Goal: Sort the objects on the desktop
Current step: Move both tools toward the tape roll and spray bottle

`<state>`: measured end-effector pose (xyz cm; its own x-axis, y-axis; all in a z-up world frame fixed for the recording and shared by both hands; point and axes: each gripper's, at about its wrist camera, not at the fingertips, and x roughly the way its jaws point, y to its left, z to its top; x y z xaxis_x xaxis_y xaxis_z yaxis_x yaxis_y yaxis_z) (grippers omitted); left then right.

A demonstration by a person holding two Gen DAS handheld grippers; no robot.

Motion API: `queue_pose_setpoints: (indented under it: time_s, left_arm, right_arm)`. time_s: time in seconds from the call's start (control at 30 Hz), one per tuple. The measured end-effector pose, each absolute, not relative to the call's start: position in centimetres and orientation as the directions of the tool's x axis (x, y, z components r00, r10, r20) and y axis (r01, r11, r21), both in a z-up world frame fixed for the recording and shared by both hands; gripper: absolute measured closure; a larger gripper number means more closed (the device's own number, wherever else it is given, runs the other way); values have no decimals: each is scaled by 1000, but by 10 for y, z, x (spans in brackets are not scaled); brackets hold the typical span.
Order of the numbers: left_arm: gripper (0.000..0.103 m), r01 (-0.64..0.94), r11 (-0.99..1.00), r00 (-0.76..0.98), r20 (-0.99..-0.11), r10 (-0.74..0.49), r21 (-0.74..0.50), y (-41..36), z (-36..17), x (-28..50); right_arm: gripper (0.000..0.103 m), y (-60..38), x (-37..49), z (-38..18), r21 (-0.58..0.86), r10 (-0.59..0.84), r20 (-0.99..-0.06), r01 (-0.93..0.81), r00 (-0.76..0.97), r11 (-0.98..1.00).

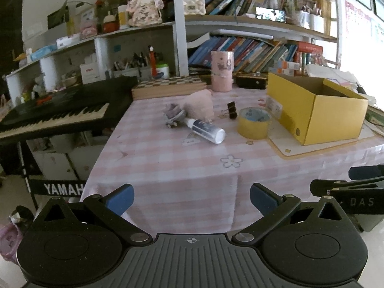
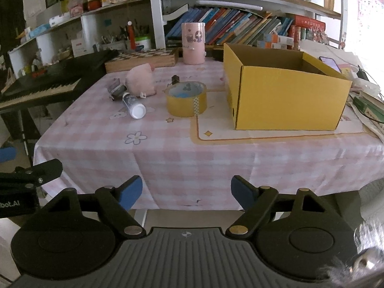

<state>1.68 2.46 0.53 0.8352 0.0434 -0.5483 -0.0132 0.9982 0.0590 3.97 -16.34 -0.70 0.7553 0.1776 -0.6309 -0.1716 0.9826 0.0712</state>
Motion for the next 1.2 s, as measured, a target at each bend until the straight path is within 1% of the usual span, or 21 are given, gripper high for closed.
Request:
queue_pose_setpoints:
  time_s: [0.13,0.27,0.47,0.73,0.9,1.1,1.2]
  left_arm:
    - [0,-18,999,837,-545,43,50,27,4,20]
    - [0,-8,999,838,-545,33,48,27,3,26]
    - [0,-26,999,826,-562,49,48,29,-2,38]
    - [0,-40,995,805,-587,87,92,26,-7,53]
    - [0,-7,997,803,-594,54,81,25,-9,60]
    - [0,18,999,793,-609,10,39,29,-12,71]
    - [0,9,999,786,-619,14,34,31,-14,77]
  right_arm:
    - [29,-161,45,-8,70,187,-631,-185,753,980]
    - [29,-158,52,-10,66,198,-630,-201,751,977]
    - [29,-154,66,-13,60,216,-633,-230,743,971]
    - [29,-151,81,-18,66,222,-653,-238,724,969]
    - [29,-150,88,-20,67,225,-659,-243,717,968]
    - [29,-148,97,-23,71,228,-667,-244,710,967]
    - [29,-146,102,-24,70,227,-672,-244,705,967]
